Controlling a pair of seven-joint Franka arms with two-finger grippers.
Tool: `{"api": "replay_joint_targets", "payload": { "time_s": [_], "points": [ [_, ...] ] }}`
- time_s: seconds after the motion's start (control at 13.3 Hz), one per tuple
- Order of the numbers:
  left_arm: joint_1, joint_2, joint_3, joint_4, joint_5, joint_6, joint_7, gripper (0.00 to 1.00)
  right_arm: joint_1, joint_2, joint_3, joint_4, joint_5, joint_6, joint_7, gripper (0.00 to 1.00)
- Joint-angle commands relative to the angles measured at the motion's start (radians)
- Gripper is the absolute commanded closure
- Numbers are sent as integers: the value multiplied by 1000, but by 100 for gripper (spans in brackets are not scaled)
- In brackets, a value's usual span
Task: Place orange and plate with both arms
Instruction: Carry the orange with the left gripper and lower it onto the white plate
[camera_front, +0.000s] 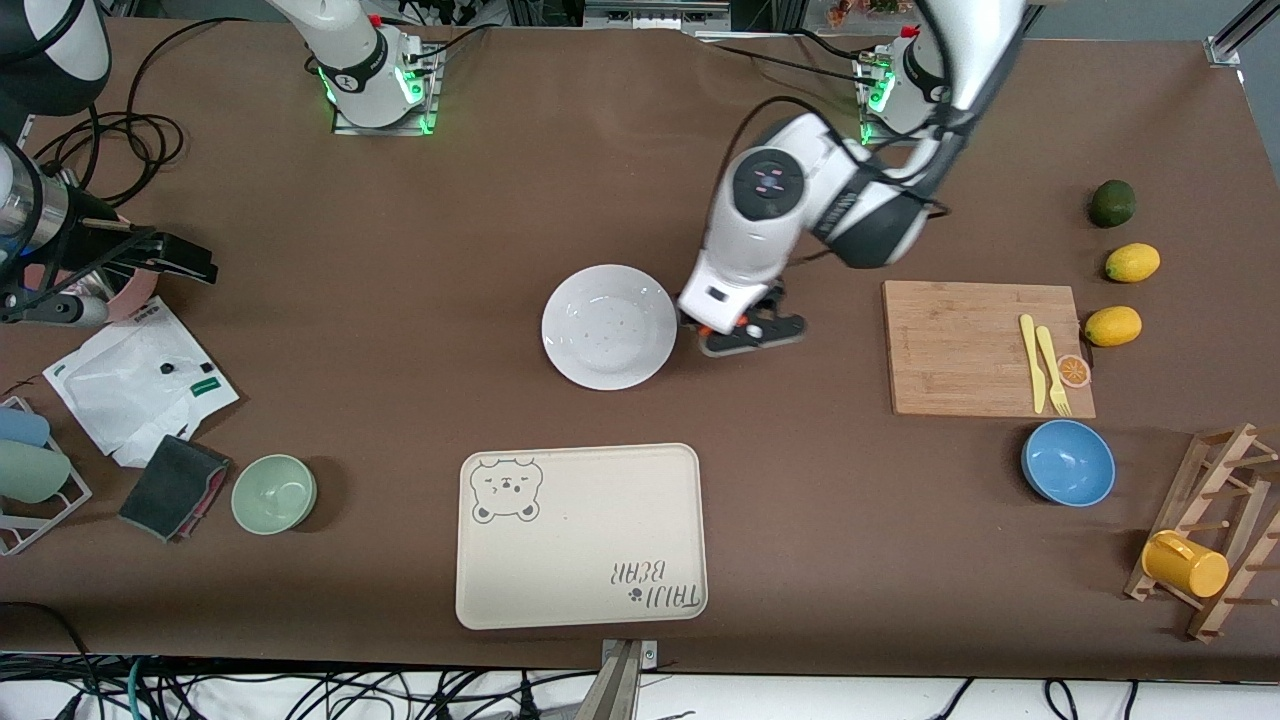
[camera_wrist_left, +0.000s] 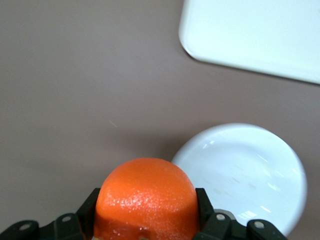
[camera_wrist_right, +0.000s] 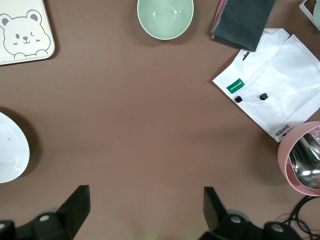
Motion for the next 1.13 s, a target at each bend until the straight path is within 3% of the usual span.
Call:
{"api": "replay_joint_targets", "payload": {
  "time_s": [0.0, 0.23, 0.38, 0.53, 0.6, 0.68, 0.75, 0.9, 1.05],
  "points": [
    [-120, 156, 15, 155, -19, 77, -157, 78, -6, 8, 5, 10, 4, -23, -18, 0],
    [-185, 242, 27, 148, -5, 306, -228, 75, -6, 8, 5, 10, 4, -28, -18, 0],
    [-206, 295, 67, 145, 50, 354, -226, 74, -6, 8, 5, 10, 4, -28, -18, 0],
    [-222, 340, 82, 145, 147, 365, -268, 62, -6, 9, 5, 10, 4, -29, -20, 0],
    [-222, 345, 82, 145, 153, 384, -283, 47, -6, 9, 7, 10, 4, -29, -21, 0],
    [-220, 339, 82, 145, 153, 389, -300, 9, -6, 9, 7, 10, 4, -29, -23, 0],
    [-208, 328, 82, 143, 156, 389, -308, 0, -6, 11, 8, 10, 5, -29, -23, 0],
    [-191, 294, 81, 142, 155, 379, -303, 0, -2, 17, 13, 8, 7, -34, -23, 0],
    [-176, 248, 79, 142, 155, 327, -299, 0, 1, 32, 14, 7, 78, -52, -23, 0]
  ]
}}
